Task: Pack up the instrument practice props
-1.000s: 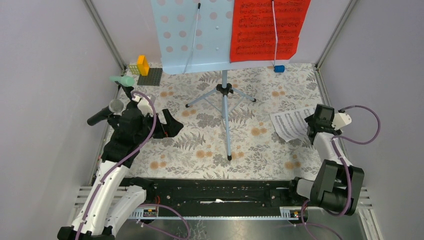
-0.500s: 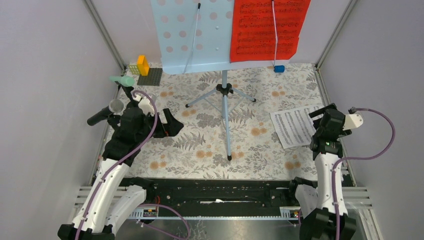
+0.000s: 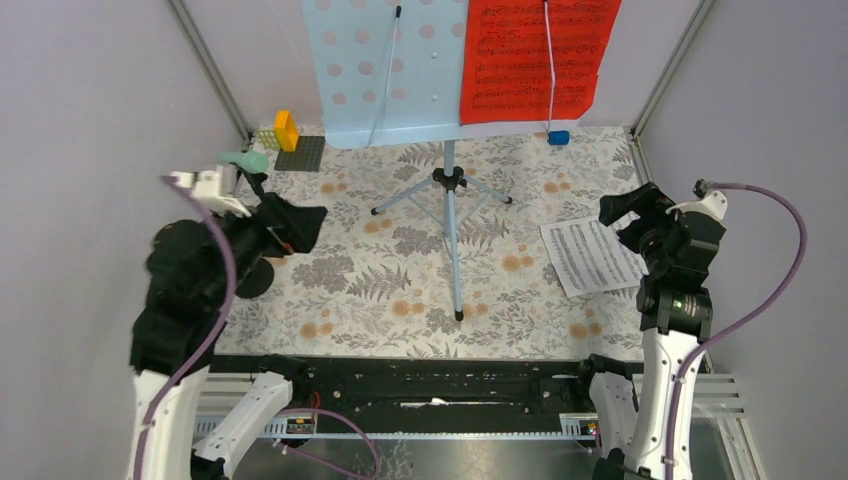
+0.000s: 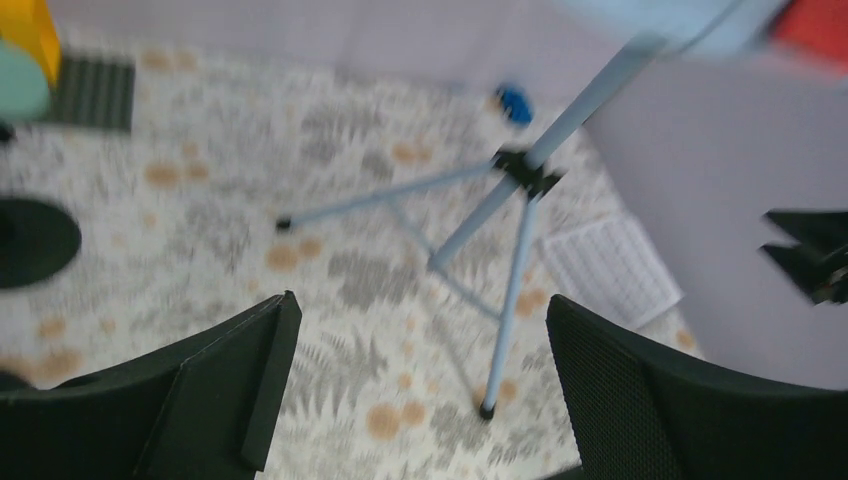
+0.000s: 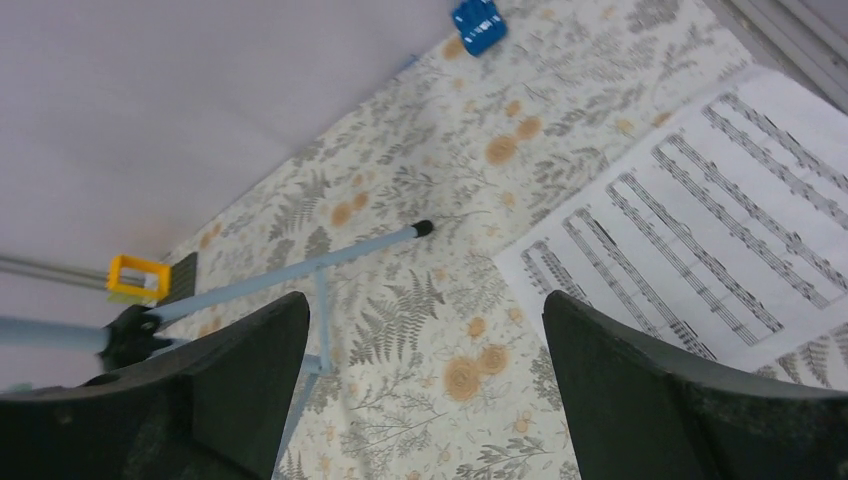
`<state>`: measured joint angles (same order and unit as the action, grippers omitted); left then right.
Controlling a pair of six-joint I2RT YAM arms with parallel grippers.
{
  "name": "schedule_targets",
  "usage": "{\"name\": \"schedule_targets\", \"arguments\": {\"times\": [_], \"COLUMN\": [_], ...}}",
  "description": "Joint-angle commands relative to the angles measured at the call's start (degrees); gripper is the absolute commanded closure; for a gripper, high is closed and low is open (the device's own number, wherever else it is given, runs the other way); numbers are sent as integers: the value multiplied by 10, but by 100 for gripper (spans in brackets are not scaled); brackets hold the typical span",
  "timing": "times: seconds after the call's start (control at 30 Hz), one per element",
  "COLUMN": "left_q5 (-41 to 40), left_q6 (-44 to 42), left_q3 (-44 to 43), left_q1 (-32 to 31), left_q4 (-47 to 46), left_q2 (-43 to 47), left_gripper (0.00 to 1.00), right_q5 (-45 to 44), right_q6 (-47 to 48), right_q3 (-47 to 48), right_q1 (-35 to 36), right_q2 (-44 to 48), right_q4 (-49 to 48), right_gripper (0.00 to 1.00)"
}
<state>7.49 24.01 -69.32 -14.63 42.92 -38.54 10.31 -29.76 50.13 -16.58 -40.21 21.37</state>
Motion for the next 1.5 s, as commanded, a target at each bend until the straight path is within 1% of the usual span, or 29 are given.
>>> {"name": "schedule_targets", "arguments": {"times": [0.0,0.13,0.3,0.33,0.47,0.6,0.7,0.73,0.8,0.93,1.0,1.13,1.2,1.3,1.47], "left_q5": [1,43,71,65,41,-9,-34,-39,-60,-152,-190,-210,-219,-227,-220], "left_q6": [7,3,-21,-27,-41,-68,-89,-98,-115,-155,-166,-164,-163,-162,-160], "left_q3": [-129,-225,-315,-334,-413,-458,-479,-485,-493,-511,-530,-579,-594,-634,-686], "left_q1": [-1,-1,-1,-8,-88,-194,-262,-286,-349,-460,-492,-505,-505,-505,-504], "left_q4": [-1,2,4,9,40,54,56,56,56,56,54,39,24,17,17], "left_q2": [-26,-89,-166,-180,-243,-278,-291,-296,-309,-337,-358,-402,-415,-447,-503], "left_gripper": [1,2,4,5,8,9,9,9,9,8,7,4,1,1,1], "right_q5": [68,132,179,187,245,288,289,288,284,273,267,233,190,142,136], "right_q6": [31,38,47,47,45,81,125,137,163,197,210,226,225,229,239], "right_q3": [66,109,152,158,173,199,218,225,238,262,270,300,325,372,414], "right_q1": [-1,-1,0,0,25,99,160,193,237,302,322,337,342,358,391], "right_q2": [18,18,17,18,12,3,8,10,8,3,1,-16,-31,-71,-115], "right_q4": [43,53,73,75,58,50,57,61,71,86,86,83,87,121,147], "right_gripper": [6,6,5,5,5,5,4,4,3,2,2,1,1,1,1]}}
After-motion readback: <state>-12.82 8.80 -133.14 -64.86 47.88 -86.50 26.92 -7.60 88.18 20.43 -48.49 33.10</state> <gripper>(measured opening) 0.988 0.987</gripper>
